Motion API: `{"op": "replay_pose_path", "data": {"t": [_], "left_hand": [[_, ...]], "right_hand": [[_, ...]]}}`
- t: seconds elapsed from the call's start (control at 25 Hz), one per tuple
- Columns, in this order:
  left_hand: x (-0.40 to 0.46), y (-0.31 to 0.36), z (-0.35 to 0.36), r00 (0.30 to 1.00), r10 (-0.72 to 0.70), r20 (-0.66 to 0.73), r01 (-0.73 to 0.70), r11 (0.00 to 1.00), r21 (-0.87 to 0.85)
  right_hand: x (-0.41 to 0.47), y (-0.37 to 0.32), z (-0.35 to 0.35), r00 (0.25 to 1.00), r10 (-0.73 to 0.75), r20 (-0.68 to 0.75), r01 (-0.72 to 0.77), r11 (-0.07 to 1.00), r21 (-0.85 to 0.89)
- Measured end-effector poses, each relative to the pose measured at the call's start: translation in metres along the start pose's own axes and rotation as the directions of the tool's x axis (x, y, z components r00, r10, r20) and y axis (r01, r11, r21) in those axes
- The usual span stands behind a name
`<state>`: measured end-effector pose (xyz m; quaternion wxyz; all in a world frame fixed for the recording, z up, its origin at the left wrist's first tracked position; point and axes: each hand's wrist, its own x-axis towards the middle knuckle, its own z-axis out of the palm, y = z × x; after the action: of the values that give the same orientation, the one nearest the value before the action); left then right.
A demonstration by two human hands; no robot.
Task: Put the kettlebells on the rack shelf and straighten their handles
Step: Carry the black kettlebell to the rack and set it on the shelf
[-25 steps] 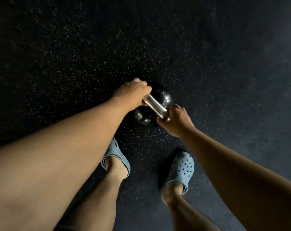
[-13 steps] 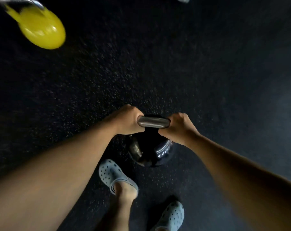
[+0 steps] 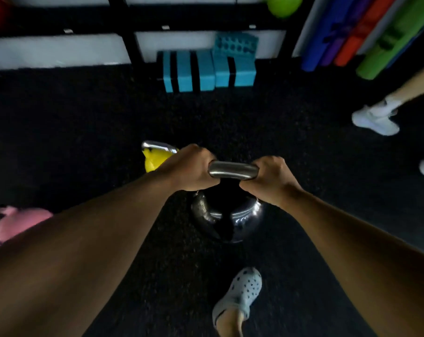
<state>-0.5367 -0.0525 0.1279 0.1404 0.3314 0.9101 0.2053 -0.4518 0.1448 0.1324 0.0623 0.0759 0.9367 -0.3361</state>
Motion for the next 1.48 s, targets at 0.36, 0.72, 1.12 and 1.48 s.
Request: {"op": "replay_pose_path", "data": {"t": [0.36, 0.72, 1.12, 1.48], "left_hand": [[0.177, -0.104, -0.152, 0.975, -0.108, -0.196, 0.127, 0.988, 0.09], [0.351, -0.262, -0.254, 0.974, -0.139, -0.177, 0.152, 0.986, 0.062], [0.543, -0.392, -0.325, 0.964, -0.142, -0.225, 0.154, 0.987, 0.036], [0.675, -0.494, -0.371, 0.929, -0.238, -0.284, 0.275, 0.956, 0.101]], "right_hand": [[0.275, -0.08, -0.075, 0.962, -0.27, 0.041, 0.273, 0.951, -0.145], [0.528, -0.138, -0.07, 0.93, -0.367, 0.002, 0.362, 0.917, -0.169], [0.777, -0.154, -0.075, 0.914, -0.396, -0.092, 0.377, 0.91, -0.175], [0.952, -0.181, -0.067, 0.93, -0.357, -0.089, 0.338, 0.924, -0.176]]}}
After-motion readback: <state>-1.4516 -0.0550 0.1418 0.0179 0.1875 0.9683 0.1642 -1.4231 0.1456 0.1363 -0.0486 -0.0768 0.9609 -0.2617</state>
